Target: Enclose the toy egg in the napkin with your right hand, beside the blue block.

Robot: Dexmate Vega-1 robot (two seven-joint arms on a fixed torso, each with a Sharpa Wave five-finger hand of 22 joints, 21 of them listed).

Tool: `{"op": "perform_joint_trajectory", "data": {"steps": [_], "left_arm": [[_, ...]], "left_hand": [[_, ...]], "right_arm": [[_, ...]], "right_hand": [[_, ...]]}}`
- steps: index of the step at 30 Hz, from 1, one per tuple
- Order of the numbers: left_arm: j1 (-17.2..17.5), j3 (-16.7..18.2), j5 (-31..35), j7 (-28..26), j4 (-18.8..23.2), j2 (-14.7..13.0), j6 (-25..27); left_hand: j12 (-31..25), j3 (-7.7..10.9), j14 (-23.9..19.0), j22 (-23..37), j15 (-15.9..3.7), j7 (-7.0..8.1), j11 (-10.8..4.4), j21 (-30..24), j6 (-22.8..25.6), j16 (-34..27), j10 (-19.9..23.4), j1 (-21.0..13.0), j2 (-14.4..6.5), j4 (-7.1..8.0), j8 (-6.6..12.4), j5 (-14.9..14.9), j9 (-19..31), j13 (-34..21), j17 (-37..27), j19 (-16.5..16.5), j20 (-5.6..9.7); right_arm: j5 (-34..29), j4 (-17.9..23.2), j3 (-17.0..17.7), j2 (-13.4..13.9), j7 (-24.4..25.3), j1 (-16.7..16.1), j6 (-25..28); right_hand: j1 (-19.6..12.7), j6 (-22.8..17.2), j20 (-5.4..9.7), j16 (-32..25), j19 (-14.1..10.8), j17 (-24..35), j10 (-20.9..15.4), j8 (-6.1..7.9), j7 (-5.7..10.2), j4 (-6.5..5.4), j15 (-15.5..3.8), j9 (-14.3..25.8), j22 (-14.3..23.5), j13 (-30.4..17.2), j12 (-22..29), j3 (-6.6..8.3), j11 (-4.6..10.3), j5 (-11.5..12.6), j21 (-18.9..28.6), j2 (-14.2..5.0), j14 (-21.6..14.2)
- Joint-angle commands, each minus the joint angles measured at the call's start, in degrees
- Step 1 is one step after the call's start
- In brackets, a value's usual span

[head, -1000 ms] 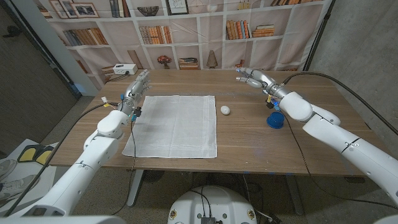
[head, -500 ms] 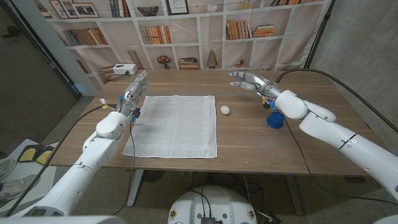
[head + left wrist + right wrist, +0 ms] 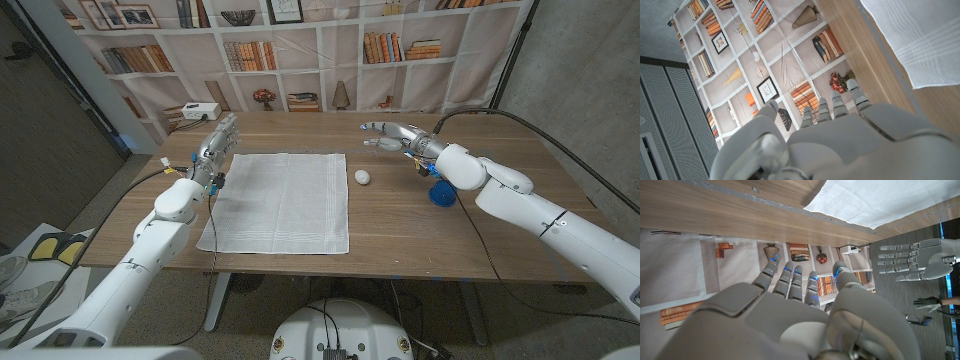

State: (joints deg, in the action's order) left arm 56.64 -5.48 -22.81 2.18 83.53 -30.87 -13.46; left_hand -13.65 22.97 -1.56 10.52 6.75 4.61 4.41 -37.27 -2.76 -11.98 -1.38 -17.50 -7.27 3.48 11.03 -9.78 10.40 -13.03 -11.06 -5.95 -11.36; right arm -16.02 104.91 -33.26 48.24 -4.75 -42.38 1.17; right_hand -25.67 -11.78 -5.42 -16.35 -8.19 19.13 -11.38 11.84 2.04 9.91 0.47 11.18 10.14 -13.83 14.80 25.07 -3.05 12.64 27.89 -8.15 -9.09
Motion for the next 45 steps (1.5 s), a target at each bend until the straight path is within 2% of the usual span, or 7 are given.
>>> {"op": "perform_joint_trajectory", "data": {"steps": [1, 6, 9, 17, 30, 36, 45], "left_arm": [[-0.6, -0.3, -0.09, 0.05, -0.96, 0.31, -0.19], [-0.84, -0.34, -0.26, 0.13, -1.3, 0.42, -0.23], [-1.06, -0.44, -0.29, 0.28, -1.62, 0.42, -0.27], [-1.81, -0.68, -0.29, 0.29, -2.59, 0.55, -0.19], [-3.09, -1.32, -0.16, 0.49, -4.0, 0.63, -0.09], [-3.69, -1.69, -0.05, 0.79, -4.43, 0.58, -0.11], [-4.42, -2.29, -0.03, 1.6, -4.84, 0.47, -0.26]], "left_hand": [[-0.13, 0.19, -0.11, 0.25, 0.3, 0.2, 0.0, 0.15, 0.25, -0.26, 0.22, 0.42, 0.13, -0.11, -0.02, -0.29, 0.03, -0.11, -0.15, 0.01, -0.4], [-0.08, 0.2, -0.12, 0.26, 0.22, 0.19, 0.05, 0.22, 0.22, -0.24, 0.17, 0.52, 0.15, -0.13, -0.05, -0.29, 0.03, -0.06, -0.15, 0.03, -0.39], [-0.09, 0.2, -0.19, 0.26, 0.26, 0.13, 0.04, 0.26, 0.23, -0.26, 0.23, 0.57, 0.17, -0.14, -0.05, -0.29, 0.03, -0.04, -0.16, 0.07, -0.35], [-0.01, 0.21, -0.16, 0.27, 0.29, 0.12, 0.08, 0.38, 0.18, -0.21, 0.15, 0.73, 0.2, -0.16, -0.1, -0.29, 0.03, 0.03, -0.16, 0.09, -0.39], [0.06, 0.24, -0.12, 0.28, 0.32, 0.12, 0.06, 0.54, 0.15, -0.15, 0.1, 0.92, 0.21, -0.21, -0.14, -0.29, 0.03, 0.11, -0.17, 0.14, -0.42], [0.09, 0.26, -0.07, 0.28, 0.31, 0.12, 0.09, 0.62, 0.21, -0.12, 0.09, 0.99, 0.2, -0.23, -0.12, -0.29, 0.03, 0.15, -0.17, 0.16, -0.42], [0.1, 0.29, -0.07, 0.29, 0.28, 0.15, 0.1, 0.72, 0.2, -0.09, 0.13, 1.1, 0.2, -0.26, -0.14, -0.3, 0.03, 0.19, -0.17, 0.18, -0.44]], "right_arm": [[-4.27, -0.1, -2.45, -0.66, -3.04, 1.92, 1.68], [-8.26, 0.77, -3.31, -1.23, -1.28, 1.71, 3.99], [-9.01, 0.84, -3.82, -1.38, -2.48, 2.27, 4.85], [-8.51, -0.91, -5.53, -1.95, -8.12, 4.75, 5.38], [-10.68, -2.99, -8.04, -2.83, -12.22, 7.07, 7.51], [-10.62, -2.86, -8.13, -2.26, -12.89, 6.51, 7.74], [-10.64, -2.53, -8.36, -2.18, -13.3, 5.84, 8.32]], "right_hand": [[-1.5, 0.17, -0.11, 0.38, -0.76, -0.25, 0.09, -0.11, -0.31, 0.39, -0.59, 0.18, 0.09, 0.1, -0.38, 0.46, 0.49, 0.0, -0.46, 0.46, -0.1], [-11.4, -5.83, 2.35, -4.48, -7.7, 1.19, -9.51, 1.52, -2.13, 0.1, -3.94, 0.56, 0.32, -1.13, 4.7, 2.94, 1.3, -0.66, 0.88, -0.82, -10.29], [-13.46, -6.43, 2.39, -4.47, -8.04, 2.68, -7.22, 1.12, -1.45, -0.35, -3.94, 0.74, 0.39, -1.5, 4.57, 2.61, 1.51, -0.84, 0.81, -0.6, -8.22], [-7.18, 0.34, 0.52, -2.02, -4.49, 2.59, -0.23, -1.04, -1.18, -3.18, -1.75, 0.63, 0.34, -0.65, 0.34, -4.54, 0.98, -2.8, -1.61, 5.33, -1.63], [-6.28, 0.4, 0.29, -2.24, -4.18, 2.51, -0.22, -0.7, -1.49, -3.48, -1.89, 0.6, 0.36, -0.53, 0.02, -5.41, 1.03, -2.48, -2.02, 5.55, -2.21], [-7.44, 0.15, 1.91, -2.6, -7.27, 2.25, -1.11, -0.37, -1.63, -2.7, -2.01, 0.55, 0.43, -0.4, 0.06, -5.4, 0.79, -2.1, -1.1, 5.11, -3.37], [-8.23, -0.12, 2.02, -2.62, -8.06, 2.07, -0.87, -0.2, -1.72, -2.17, -1.87, 0.52, 0.47, -0.33, -0.2, -5.42, 1.04, -1.95, -0.9, 5.08, -3.65]]}}
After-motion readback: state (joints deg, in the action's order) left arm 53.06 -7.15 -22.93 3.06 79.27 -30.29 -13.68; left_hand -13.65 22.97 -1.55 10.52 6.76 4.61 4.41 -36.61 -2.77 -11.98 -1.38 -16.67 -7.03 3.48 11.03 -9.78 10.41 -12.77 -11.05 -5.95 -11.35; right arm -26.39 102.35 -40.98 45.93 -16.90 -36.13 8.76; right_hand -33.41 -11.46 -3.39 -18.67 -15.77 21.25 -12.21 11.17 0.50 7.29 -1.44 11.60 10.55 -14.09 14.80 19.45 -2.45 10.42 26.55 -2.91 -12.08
